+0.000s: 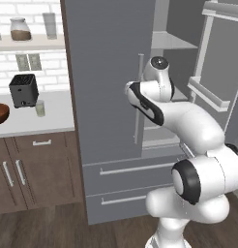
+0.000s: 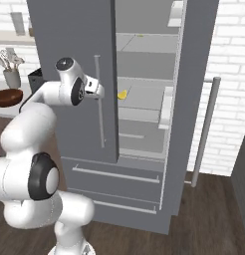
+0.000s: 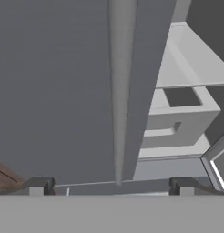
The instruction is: Grab a lemon wedge from the fridge and one ice cube from the ice bowl, and put them in the glass of lemonade.
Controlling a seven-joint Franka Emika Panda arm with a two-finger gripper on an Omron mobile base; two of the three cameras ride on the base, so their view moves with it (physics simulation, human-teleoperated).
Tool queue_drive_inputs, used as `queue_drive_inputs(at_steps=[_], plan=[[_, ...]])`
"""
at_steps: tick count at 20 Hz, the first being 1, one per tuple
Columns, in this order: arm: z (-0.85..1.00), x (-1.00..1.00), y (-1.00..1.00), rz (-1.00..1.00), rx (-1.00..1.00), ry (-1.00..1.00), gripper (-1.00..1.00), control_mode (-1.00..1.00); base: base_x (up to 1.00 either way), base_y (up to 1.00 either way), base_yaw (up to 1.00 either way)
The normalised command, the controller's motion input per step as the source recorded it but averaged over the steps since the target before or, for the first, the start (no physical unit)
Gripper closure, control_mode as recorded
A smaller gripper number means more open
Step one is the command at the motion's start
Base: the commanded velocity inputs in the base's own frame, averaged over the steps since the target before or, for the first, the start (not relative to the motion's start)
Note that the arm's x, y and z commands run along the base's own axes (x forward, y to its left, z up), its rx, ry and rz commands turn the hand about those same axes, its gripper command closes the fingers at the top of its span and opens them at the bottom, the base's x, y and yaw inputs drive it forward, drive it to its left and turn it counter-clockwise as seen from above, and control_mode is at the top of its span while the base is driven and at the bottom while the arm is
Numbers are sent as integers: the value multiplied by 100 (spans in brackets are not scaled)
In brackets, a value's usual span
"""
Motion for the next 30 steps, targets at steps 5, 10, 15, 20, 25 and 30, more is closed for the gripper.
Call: queue_drive_inputs(at_steps=[5, 10, 15, 20, 25, 30], plan=[[-17, 47, -44, 0, 3, -3, -100, -100, 0, 0, 0], [-27, 52, -9, 0, 0, -4, -100, -100, 0, 0, 0], [-6, 9, 2, 0, 0, -2, -100, -100, 0, 0, 0], [0, -7, 11, 0, 0, -7, -100, -100, 0, 0, 0], [0, 1, 13, 0, 0, -3, -100, -100, 0, 0, 0], [-1, 25, 19, 0, 0, 0, -100, -100, 0, 0, 0]])
